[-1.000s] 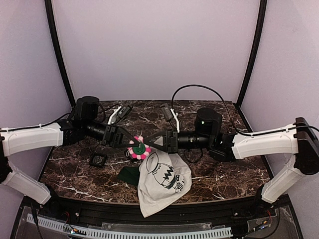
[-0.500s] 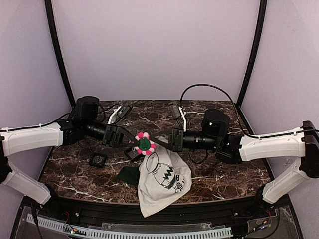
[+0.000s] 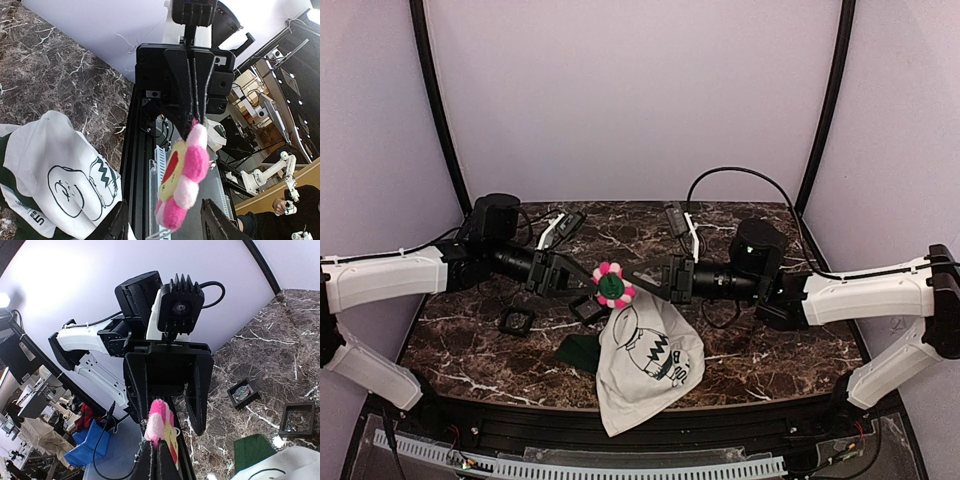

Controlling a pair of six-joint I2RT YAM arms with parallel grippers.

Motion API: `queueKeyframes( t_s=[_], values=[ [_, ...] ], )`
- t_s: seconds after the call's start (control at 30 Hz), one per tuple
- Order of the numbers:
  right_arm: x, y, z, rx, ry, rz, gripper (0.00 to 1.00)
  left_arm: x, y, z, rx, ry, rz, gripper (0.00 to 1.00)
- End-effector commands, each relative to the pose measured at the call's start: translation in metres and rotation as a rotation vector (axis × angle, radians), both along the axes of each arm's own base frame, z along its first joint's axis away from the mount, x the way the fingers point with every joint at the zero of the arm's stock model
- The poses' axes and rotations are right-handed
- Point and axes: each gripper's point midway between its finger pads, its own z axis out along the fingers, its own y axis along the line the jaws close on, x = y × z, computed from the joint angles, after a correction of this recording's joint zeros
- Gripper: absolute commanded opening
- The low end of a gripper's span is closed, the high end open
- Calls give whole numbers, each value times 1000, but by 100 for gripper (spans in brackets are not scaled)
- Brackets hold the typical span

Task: Remove the brooch from the garment
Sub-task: Pass from the right arm to the left

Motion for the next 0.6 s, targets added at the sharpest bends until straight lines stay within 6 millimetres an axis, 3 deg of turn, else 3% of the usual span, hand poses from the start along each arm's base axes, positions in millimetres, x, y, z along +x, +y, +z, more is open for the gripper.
queueKeyframes(
  t_s=[0.0, 0.2, 0.37, 0.5, 0.57],
  values=[
    [-3, 3, 6, 37, -11, 41, 0, 3, -1, 8, -17, -23, 1, 49],
    [0, 6, 1, 26, 0, 41, 0, 1, -1, 11, -26, -24, -3, 32],
    [3, 6, -3, 16, 9, 29, 0, 1, -1, 12, -30, -27, -1, 3],
    [6, 5, -6, 3, 13, 11, 2, 2, 0, 12, -34, -30, 3, 1],
    [8, 3, -8, -7, 14, -1, 12, 2, 0, 11, -33, -32, 8, 1]
  ],
)
